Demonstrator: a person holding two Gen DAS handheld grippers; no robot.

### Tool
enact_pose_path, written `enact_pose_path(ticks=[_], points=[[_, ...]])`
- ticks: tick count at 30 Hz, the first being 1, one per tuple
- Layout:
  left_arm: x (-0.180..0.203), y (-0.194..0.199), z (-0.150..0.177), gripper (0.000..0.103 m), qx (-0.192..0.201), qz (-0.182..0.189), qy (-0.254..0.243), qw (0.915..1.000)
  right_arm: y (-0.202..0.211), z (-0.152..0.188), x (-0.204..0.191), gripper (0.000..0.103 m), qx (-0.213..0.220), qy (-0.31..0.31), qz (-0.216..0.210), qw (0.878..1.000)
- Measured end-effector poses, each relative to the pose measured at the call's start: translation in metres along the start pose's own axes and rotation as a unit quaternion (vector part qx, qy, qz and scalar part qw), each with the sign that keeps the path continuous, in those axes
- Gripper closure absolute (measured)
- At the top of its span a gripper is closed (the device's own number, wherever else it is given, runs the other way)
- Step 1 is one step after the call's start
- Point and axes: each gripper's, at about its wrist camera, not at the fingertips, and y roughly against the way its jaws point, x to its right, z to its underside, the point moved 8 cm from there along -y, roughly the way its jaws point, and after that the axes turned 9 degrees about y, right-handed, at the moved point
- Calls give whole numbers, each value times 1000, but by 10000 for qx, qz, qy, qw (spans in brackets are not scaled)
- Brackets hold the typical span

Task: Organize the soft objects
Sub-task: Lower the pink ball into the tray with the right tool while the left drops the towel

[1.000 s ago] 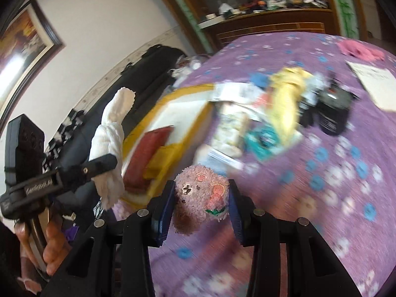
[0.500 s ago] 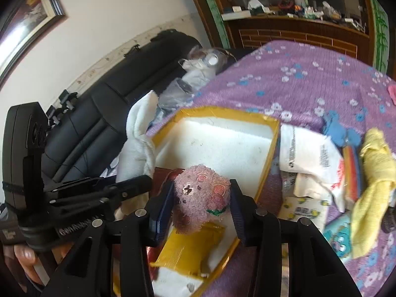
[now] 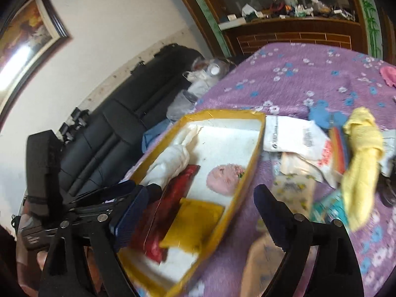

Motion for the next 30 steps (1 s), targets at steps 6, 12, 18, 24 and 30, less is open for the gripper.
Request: enact_pose_path(ticks=[6,12,18,24,30], points=[[43,31,35,28,228,81,-387,9990,50,30,9,12,191,-126,1,9997],[76,36,74,28,-101,462,-422,9980,94,79,45,12,165,-399,90,9990],[91,38,99,28,-283,634,-412,9967,132,114,67,13,92,-788,216,9966],[101,32,118,28,-548,817,-401,9943,162,135,85,18,108,-1094,398,9931],[123,23,116,28,-693,746,-672,9925,173,149,102,24,65,-1324,421,9903]])
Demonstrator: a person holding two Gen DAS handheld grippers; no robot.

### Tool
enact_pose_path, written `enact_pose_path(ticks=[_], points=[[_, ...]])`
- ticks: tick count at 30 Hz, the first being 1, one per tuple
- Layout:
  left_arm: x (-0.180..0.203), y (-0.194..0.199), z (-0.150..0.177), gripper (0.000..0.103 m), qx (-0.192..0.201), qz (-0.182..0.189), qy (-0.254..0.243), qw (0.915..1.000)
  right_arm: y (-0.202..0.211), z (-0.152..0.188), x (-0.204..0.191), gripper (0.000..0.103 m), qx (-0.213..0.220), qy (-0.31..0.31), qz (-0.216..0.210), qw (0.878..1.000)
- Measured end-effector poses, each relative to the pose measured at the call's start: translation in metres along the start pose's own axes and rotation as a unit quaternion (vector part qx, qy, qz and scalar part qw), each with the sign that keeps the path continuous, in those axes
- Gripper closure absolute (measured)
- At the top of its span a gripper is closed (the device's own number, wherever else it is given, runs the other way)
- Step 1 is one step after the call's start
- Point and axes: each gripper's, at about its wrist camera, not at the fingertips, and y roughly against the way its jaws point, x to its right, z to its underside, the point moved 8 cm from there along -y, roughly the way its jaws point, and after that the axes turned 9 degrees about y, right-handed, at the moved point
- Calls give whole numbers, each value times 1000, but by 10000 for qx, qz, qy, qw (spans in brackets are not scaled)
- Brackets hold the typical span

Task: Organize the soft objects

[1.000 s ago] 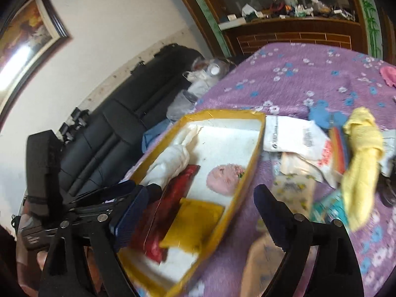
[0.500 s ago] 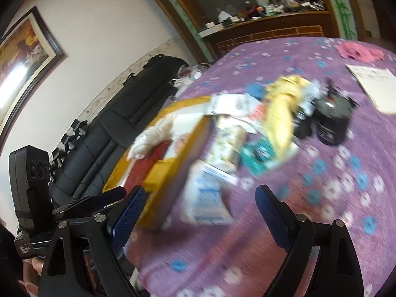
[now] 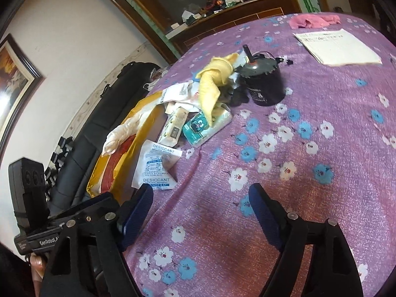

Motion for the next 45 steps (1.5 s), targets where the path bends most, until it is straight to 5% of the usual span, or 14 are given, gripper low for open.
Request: enact_pose_path(ticks=[4,8,16,22,29,33,45], points=[[11,-30,-21,32,-185,-283,-220,9992,0,-4,-1,27,-48,72,9,10000],[8,-67,-25,80,-584,-480,-151,9970,1,-14,1,30,-36,129,13,9999],[-7,-20,1,83,-207,-63,105,9997,-17,-72,9,39,90,184,33,9998],[-28,19,4,84,67,363,567,9977,-70,-133,11,48,44,396,720,9966],[-46,32,-6,84,217,283,704,9969,-105,-136,33,79,-179,456,1718,9839],[-53,36,-10,84,275,358,803,9957,-94,-130,28,92,-74,378,1552,9871],[-74,49,-53,84,562,290,867,9942,-11,-109,-66,94,948,717,496,9917]])
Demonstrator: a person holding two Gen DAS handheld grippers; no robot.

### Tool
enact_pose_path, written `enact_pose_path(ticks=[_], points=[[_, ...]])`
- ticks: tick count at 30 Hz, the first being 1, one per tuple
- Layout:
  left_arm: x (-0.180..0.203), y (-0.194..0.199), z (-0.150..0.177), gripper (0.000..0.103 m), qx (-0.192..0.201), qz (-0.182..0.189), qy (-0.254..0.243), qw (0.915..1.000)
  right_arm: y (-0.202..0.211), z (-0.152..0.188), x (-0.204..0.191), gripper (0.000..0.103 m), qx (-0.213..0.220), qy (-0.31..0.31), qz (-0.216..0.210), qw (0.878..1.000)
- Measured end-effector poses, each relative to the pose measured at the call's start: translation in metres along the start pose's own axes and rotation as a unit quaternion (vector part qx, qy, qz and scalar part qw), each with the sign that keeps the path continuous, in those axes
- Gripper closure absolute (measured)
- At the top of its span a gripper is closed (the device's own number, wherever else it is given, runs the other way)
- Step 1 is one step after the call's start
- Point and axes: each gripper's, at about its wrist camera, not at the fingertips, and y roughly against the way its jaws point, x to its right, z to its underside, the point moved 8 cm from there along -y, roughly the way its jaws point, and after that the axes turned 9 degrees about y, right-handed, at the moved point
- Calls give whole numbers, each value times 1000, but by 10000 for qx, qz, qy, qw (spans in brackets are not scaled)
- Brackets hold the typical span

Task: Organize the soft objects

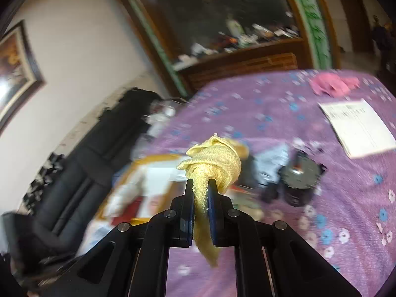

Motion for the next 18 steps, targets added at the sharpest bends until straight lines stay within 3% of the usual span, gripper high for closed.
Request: enact_pose_path(ticks=[4,7,9,14,18], points=[[-11,-12,-29,84,-87,15,53,9999,4,-12,-43,94,163,313,-495,9981],[-16,-26,-44,84,-129,-41,-66,9999,-20,-12,-71,94,14,602,-736,9955],[-25,-40,-52,84,-50,-300,-181,9994,-42,-11,-84,94,-101,730,-840,9937],[-61,-66,-48,83,-284,-687,-46,9972,-108,0,-104,94,-556,1000,-775,9904],[-75,-63,-45,83,-279,-667,64,9974,-151,22,-113,93,-1077,1075,-772,9853]])
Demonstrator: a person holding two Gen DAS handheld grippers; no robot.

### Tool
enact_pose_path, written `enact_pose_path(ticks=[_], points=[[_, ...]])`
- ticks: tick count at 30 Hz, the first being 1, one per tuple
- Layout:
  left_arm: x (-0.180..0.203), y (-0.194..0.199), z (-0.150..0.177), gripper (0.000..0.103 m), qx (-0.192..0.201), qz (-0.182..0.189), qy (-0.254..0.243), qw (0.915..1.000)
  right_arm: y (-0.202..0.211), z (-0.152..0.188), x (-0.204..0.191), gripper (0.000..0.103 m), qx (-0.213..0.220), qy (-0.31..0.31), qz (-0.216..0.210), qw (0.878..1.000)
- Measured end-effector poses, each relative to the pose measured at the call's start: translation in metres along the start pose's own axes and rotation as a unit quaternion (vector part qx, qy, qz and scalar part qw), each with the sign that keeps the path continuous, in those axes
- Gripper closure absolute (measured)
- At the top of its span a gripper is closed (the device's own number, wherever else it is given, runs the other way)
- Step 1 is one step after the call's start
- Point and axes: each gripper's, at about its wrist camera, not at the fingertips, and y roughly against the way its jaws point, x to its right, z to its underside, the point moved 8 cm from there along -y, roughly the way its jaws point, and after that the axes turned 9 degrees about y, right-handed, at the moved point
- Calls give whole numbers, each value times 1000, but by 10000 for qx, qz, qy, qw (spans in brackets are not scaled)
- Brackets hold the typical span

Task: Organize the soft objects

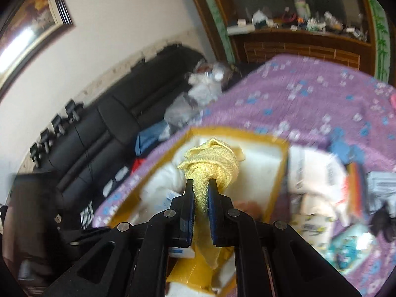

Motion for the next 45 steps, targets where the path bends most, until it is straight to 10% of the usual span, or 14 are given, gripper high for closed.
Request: enact_pose_path(ticks=[5,9,17,27,37,45], points=[[-4,-5,1,73,-182,50,70,9998,-25,7,-4,84,-411,-138,137,9990],[10,0,15,58,-293,223,-118,9993,10,-5,-4,33,21,-269,70,9996],[35,44,53,39,190,187,-247,9993,108,49,23,18,525,-501,-112,9973],[93,44,85,39,-4,444,-599,9972,160,126,112,21,390,-1458,87,9885],[122,24,93,39,-189,507,-1055,9929,121,99,161,45,-31,-1752,440,9835],[132,-24,97,39,-460,17,-1477,9880,100,92,180,44,-21,-1590,768,9843]])
